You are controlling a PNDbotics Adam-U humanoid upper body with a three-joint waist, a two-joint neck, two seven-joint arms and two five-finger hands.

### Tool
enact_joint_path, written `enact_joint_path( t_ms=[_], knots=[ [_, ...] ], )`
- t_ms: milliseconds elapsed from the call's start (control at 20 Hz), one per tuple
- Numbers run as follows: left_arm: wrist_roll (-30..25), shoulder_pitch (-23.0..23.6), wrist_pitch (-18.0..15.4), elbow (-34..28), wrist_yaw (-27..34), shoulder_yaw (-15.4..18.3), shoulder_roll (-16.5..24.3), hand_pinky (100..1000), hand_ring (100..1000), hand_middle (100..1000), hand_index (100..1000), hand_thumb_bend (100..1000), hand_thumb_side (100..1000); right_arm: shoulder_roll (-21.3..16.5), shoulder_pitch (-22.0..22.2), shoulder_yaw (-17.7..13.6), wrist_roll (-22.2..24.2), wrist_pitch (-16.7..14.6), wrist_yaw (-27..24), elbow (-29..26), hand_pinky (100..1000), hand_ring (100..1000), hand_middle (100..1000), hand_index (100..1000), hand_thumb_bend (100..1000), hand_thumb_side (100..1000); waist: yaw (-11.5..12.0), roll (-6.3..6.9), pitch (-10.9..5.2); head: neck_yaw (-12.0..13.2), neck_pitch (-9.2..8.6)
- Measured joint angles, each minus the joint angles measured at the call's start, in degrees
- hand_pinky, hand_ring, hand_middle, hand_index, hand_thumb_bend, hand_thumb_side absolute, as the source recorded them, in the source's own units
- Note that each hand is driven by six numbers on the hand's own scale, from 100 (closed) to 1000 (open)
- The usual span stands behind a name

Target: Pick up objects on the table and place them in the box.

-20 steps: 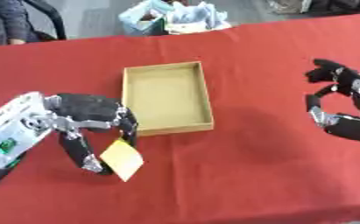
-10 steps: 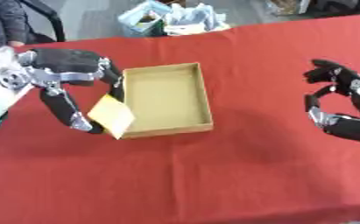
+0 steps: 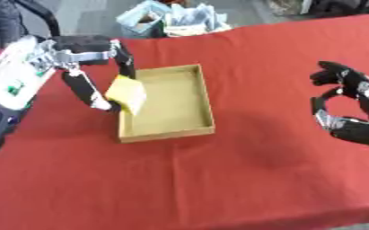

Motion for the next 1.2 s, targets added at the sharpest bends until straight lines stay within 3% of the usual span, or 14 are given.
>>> enact_joint_path(
  t_ms=[350,700,800,900,1200],
  knots=[
    [2.91,-1.33,-2.91,8.34,-10.21,3.58,-6.58,720,614,420,595,359,125,0.63,-0.32,0.3,0.36,-0.21,-0.41,0.0,631,809,778,964,100,270,-1.05,-0.15,0.4,0.33,-0.03],
    [6.26,-1.96,-6.26,12.92,-21.01,6.35,-10.41,721,631,455,626,379,172,0.96,-0.79,0.61,0.56,-0.34,-0.6,0.0,631,809,778,964,100,272,-2.04,-0.28,0.69,0.95,-0.42],
    [7.29,-2.1,-7.29,13.44,-23.15,6.8,-10.86,724,645,511,674,409,202,1.06,-0.88,0.63,0.62,-0.29,-0.69,0.0,631,809,778,964,100,272,-2.2,-0.29,0.71,1.06,-0.44],
    [8.11,-2.1,-8.11,13.55,-24.52,7.08,-11.21,738,683,603,736,513,297,1.16,-0.94,0.63,0.65,-0.27,-0.75,0.0,631,809,778,964,100,272,-2.35,-0.31,0.73,1.15,-0.45],
    [9.09,-2.1,-9.09,11.69,-25.97,7.38,-11.02,771,731,694,790,656,432,1.34,-0.93,0.62,0.65,-0.26,-0.83,0.0,631,809,778,964,100,271,-2.28,-0.32,0.73,1.12,-0.46]
  ],
)
